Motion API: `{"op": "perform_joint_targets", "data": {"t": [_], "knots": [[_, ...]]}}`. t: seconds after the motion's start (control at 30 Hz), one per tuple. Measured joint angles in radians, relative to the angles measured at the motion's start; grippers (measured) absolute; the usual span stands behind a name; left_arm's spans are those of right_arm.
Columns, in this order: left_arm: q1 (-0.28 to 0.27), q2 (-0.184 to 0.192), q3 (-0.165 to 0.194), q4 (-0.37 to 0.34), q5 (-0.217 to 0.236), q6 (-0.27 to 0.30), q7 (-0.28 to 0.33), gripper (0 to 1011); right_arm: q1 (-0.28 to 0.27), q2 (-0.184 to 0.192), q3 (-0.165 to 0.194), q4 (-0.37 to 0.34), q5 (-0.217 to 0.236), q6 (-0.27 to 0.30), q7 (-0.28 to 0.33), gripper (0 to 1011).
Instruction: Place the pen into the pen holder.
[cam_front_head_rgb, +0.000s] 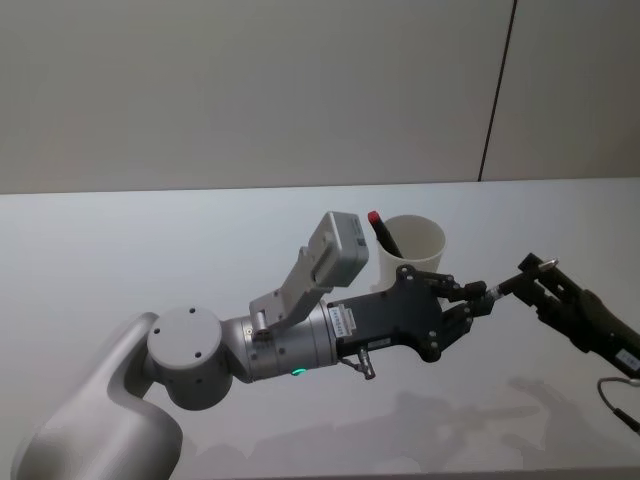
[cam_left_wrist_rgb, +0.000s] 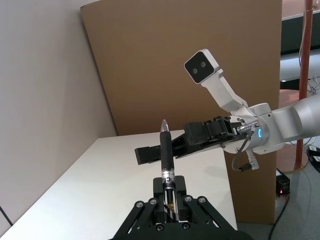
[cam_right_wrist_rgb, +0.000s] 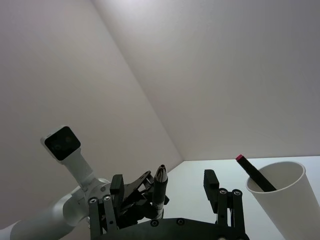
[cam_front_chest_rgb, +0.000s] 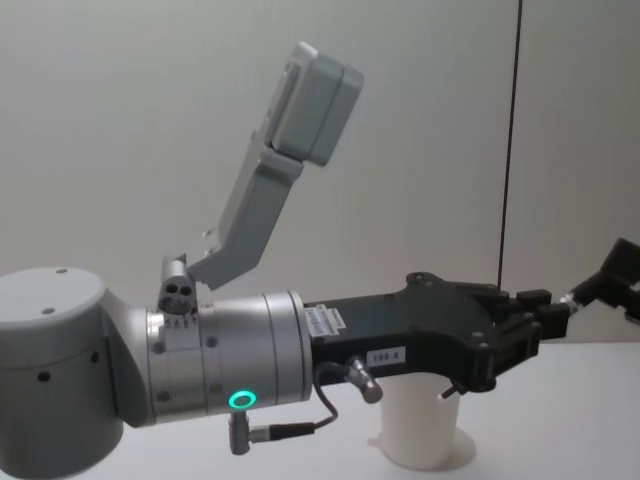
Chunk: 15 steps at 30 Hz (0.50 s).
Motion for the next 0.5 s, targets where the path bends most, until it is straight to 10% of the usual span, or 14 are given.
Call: {"op": "perform_joint_targets", "data": {"t": [0.5], "knots": [[0.0,0.0,0.0,0.0,0.0,0.0,0.0,142,0.005,0.001,-0.015,0.007,0.008,-0.007,0.005,835]]}}
